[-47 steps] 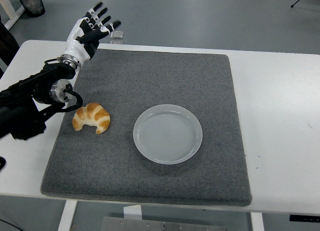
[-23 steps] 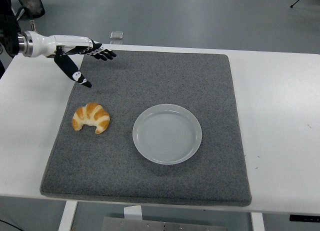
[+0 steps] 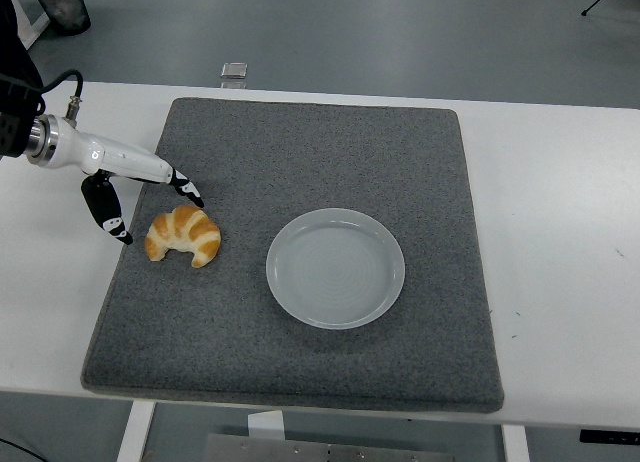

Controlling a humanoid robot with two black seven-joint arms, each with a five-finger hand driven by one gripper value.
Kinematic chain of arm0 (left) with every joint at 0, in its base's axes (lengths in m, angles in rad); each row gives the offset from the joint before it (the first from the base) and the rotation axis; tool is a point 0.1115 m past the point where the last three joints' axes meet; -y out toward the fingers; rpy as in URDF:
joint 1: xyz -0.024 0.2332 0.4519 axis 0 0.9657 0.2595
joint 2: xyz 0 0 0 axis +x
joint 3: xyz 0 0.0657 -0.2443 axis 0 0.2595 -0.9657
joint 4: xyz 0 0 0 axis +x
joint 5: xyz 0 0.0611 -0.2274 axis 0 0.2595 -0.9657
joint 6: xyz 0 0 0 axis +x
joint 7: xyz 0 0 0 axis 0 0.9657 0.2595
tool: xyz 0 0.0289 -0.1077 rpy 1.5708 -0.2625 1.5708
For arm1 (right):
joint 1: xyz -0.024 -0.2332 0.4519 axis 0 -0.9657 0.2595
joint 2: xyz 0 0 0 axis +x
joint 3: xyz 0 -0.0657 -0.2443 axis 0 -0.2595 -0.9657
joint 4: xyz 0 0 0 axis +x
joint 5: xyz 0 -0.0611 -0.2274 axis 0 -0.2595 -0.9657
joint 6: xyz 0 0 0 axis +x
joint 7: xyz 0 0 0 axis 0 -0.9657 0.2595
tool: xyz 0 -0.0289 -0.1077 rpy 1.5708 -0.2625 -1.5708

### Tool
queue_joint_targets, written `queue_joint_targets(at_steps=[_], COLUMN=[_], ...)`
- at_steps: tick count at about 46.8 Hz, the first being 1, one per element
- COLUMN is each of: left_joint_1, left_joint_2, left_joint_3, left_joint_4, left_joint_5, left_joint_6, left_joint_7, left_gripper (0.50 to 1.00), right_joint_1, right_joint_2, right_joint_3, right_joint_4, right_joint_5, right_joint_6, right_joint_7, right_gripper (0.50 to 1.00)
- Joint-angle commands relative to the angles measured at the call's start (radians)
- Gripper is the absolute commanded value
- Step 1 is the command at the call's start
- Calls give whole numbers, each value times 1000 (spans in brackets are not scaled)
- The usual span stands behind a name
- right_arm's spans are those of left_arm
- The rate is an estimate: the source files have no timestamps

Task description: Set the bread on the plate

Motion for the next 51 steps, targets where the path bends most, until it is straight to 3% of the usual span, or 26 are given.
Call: queue_joint_targets(at_steps=[1, 11, 29, 36, 51], left_joint_1=[12, 47, 63, 67, 72], left_joint_2=[-33, -94, -100, -111, -143], left_joint_3=[-3, -9, -3, 0, 3], left_joint_4=[10, 55, 58, 58, 63], left_joint_5=[-1, -13, -5, 2, 7], left_joint_6=[36, 74, 74, 73, 73], left_joint_7=[13, 32, 35, 33, 33], left_gripper=[958, 958, 941, 862, 789], right_joint_1=[0, 0, 0, 0, 0], right_joint_2=[0, 0, 0, 0, 0], right_joint_3=[0, 0, 0, 0, 0], right_joint_4=[1, 1, 2, 2, 2], right_joint_5=[1, 1, 1, 1, 1], right_joint_6=[1, 1, 1, 1, 1], right_joint_7=[0, 2, 2, 3, 5], right_gripper=[952, 952, 952, 952, 952])
